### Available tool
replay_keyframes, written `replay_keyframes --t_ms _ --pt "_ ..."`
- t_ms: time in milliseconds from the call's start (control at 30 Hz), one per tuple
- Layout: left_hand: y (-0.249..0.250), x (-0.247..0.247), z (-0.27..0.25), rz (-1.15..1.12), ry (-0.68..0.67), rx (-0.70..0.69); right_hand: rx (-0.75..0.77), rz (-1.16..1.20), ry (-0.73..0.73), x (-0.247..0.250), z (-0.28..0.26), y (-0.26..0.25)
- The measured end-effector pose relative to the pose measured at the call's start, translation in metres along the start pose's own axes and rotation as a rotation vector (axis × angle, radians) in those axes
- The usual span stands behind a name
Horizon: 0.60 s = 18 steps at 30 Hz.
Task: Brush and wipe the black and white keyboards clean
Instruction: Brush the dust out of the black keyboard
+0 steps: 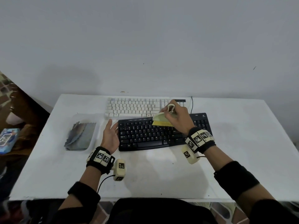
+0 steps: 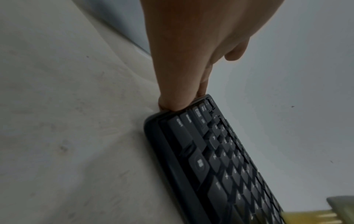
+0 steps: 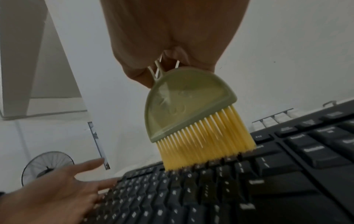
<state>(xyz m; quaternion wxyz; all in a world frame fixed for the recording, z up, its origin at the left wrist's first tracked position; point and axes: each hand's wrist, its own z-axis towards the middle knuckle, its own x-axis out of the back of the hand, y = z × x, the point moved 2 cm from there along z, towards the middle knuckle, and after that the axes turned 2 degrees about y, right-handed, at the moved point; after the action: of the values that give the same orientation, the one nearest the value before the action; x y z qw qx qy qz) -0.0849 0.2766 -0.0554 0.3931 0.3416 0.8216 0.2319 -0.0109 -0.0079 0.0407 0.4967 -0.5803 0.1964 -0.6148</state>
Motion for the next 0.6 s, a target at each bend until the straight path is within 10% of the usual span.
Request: replay_keyframes --t_ms 600 --pt "0.0 -0.003 -0.001 -0.002 0.008 0.007 0.025 -0.162 -0.129 0.009 -0.005 0.005"
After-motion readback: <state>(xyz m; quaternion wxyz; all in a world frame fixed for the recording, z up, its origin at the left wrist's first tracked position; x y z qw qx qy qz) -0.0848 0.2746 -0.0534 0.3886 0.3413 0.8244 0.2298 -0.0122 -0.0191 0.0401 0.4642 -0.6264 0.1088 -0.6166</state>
